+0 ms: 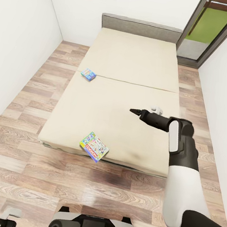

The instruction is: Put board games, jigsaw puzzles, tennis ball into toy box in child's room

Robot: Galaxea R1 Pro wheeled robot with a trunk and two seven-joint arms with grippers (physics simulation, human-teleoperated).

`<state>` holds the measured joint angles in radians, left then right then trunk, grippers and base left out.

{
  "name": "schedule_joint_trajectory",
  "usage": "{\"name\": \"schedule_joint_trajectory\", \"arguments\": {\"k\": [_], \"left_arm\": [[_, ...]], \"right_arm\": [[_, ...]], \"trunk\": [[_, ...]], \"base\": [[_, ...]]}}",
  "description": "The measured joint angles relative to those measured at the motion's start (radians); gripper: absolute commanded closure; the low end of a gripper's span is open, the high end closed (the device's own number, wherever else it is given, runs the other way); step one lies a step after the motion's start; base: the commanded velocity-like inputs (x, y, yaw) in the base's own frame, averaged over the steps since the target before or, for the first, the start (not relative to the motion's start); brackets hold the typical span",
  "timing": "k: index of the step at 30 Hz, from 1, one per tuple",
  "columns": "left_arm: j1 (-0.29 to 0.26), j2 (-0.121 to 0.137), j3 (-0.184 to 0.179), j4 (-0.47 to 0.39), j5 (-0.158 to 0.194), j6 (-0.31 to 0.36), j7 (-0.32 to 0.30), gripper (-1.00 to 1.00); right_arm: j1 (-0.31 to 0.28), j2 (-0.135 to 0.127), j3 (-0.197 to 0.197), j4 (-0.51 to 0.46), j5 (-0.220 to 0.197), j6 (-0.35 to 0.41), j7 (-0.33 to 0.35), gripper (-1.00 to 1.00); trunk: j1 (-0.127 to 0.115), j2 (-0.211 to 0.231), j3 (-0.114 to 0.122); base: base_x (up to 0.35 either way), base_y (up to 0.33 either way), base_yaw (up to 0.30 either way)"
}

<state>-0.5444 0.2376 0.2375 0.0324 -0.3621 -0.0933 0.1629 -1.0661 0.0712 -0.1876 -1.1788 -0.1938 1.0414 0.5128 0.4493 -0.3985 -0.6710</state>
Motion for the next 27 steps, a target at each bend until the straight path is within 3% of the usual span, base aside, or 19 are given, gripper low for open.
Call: {"name": "schedule_joint_trajectory", "arguments": {"k": [12, 27], "left_arm": [[0.093, -0.058, -0.001, -0.001, -0.007, -0.009, 0.013, -1.0], [0.124, -0.07, 0.0, -0.001, -0.002, -0.009, 0.013, -1.0]], "right_arm": [[0.139, -0.035, -0.004, -0.185, -0.003, 0.0, 0.0, -1.0], [0.24, -0.052, -0.003, -0.264, -0.005, 0.0, 0.0, -1.0]], "trunk": [[0.0, 0.0, 0.02], [0.0, 0.0, 0.045]], "base": [[0.0, 0.0, 0.0], [0.0, 0.0, 0.0]]}}
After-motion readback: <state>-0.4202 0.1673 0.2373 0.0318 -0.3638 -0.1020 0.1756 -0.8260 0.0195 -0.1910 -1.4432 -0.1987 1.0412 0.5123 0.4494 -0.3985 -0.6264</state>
